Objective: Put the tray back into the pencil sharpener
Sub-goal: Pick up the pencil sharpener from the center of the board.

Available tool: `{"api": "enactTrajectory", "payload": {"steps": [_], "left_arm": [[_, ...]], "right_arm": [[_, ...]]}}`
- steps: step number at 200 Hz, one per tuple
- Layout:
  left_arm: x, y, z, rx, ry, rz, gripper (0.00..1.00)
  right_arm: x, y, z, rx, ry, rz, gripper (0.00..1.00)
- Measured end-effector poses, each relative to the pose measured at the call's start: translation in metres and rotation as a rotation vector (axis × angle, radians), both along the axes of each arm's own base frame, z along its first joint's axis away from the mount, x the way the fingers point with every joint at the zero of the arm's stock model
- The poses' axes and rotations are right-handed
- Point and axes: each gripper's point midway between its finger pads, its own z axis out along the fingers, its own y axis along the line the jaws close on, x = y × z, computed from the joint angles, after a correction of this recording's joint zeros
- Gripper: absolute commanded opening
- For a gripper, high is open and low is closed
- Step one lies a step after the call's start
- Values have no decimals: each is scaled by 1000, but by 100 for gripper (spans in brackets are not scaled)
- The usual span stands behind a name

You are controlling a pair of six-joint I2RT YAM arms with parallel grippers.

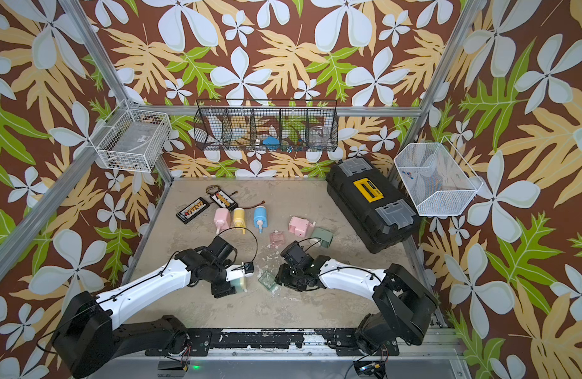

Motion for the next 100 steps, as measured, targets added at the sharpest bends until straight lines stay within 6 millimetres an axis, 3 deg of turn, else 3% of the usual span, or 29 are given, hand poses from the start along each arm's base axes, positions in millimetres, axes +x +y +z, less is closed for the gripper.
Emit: {"api": "enactTrajectory", "payload": {"steps": [100], "left_arm": [[10, -15, 16, -85, -43, 7, 52]], "right_arm": [[-1, 17, 0, 12, 14, 57, 42]]}}
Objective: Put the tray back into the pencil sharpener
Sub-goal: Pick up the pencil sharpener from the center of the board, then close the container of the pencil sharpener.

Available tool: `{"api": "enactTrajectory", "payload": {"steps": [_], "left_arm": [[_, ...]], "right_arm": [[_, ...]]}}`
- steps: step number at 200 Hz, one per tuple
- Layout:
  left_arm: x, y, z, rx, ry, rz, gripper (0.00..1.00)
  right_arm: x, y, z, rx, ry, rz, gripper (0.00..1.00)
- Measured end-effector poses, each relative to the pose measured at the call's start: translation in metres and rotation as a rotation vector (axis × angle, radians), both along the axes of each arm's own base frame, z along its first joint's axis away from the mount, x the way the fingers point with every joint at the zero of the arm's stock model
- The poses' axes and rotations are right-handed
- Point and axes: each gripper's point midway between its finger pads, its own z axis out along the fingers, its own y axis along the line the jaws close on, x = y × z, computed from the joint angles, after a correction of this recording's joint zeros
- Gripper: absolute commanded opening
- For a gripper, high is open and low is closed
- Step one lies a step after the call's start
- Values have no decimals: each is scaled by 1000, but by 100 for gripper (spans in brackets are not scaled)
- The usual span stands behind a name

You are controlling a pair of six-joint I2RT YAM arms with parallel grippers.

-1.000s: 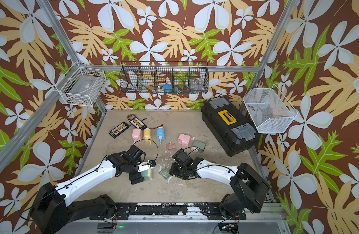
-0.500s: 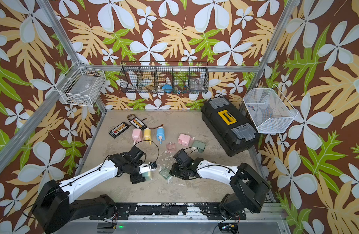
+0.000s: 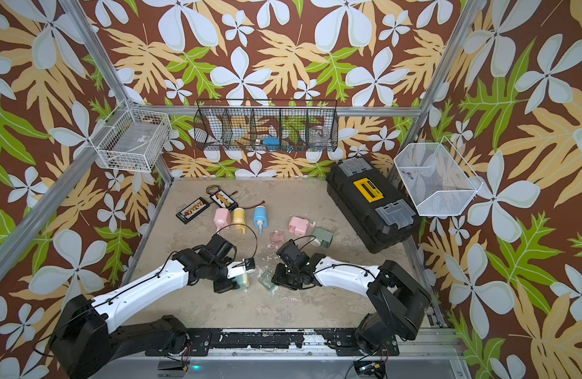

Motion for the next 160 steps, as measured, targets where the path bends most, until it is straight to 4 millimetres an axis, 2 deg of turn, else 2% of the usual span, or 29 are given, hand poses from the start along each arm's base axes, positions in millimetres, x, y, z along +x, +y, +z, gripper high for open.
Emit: {"api": "enactTrajectory", "payload": {"steps": [40, 95, 116, 160], "left_arm": [[4, -5, 4, -34, -21, 18, 50], [3, -12, 2, -42, -45, -5, 50], [3, -13, 0, -32, -57, -14, 50], [1, -19, -6, -23, -56, -38, 51]], "right_arm": [[0, 3, -6, -16, 16, 8, 35], [0, 6, -11, -31, 24, 22, 28], [1, 7, -12, -36, 21, 31, 23], [6, 7, -11, -60, 9, 28, 20]]}}
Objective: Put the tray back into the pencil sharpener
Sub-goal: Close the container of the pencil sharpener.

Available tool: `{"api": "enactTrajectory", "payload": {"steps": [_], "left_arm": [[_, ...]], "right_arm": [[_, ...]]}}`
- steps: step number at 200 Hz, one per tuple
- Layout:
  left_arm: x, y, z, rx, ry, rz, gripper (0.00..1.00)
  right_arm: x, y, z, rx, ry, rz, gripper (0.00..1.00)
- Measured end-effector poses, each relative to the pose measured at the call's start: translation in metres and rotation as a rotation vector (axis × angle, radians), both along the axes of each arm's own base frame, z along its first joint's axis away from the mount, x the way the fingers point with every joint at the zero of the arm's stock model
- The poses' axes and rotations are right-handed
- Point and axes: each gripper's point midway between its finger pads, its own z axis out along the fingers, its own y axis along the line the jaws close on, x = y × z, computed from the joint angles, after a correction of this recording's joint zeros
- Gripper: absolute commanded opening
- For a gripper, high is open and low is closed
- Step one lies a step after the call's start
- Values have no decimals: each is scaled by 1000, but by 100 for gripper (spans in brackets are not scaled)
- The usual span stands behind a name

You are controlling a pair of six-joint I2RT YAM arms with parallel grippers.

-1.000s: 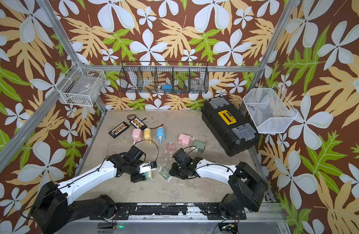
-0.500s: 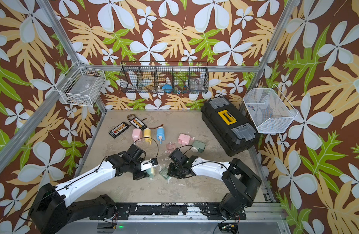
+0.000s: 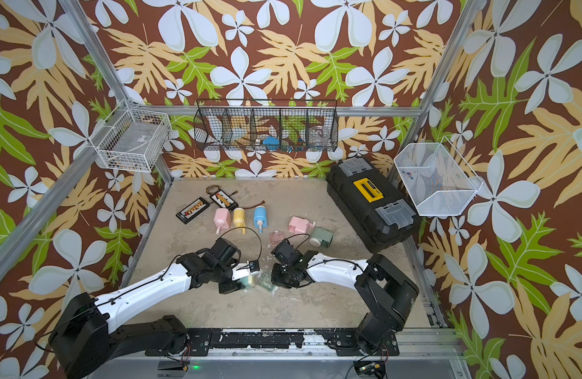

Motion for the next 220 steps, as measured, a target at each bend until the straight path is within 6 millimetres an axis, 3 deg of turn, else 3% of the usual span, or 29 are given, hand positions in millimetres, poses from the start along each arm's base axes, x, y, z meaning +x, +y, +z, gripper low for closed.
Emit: {"api": "enactTrajectory", "payload": {"steps": [110, 220], "left_arm": [[-3, -14, -4, 9, -21, -52, 54], [-2, -28, -4, -5, -37, -80, 55]], "right_arm": [[2, -14, -8, -83, -25, 17, 17], [3, -2, -7, -29, -35, 42, 15]]}}
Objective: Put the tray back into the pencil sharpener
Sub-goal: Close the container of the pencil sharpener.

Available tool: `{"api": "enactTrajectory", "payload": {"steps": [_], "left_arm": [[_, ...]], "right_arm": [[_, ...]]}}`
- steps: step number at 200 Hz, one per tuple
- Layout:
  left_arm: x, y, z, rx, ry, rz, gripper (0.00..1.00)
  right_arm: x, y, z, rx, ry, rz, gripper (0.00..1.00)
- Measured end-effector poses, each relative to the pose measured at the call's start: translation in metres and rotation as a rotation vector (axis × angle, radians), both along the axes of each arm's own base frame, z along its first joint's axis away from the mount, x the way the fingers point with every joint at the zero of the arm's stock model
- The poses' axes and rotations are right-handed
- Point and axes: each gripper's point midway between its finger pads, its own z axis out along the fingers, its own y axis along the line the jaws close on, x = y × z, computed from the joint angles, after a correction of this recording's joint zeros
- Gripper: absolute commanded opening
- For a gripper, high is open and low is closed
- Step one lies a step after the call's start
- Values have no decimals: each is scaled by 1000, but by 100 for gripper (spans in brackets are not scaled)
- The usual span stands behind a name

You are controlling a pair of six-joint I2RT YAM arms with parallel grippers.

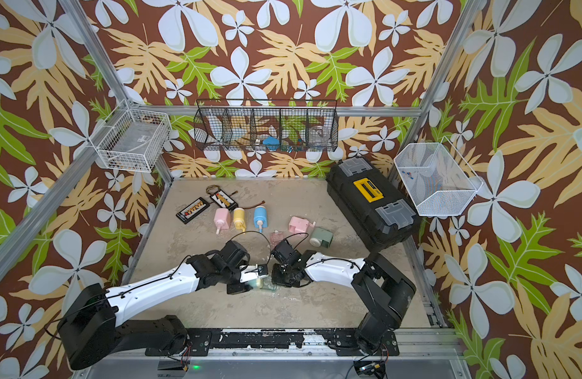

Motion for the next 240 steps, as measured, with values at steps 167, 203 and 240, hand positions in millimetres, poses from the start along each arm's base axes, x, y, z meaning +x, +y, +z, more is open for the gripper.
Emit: {"api": "enactTrajectory", "payload": {"steps": [167, 203, 240], "left_arm": [[-7, -8, -1, 31, 21, -46, 52], [-8, -8, -2, 30, 29, -49, 52], [-7, -9, -3, 30, 32, -45, 52]], "right_arm": [[6, 3, 7, 16, -30, 0, 15], [3, 4, 6, 20, -22, 7, 15], [-3, 7, 5, 46, 8, 14, 19]]}}
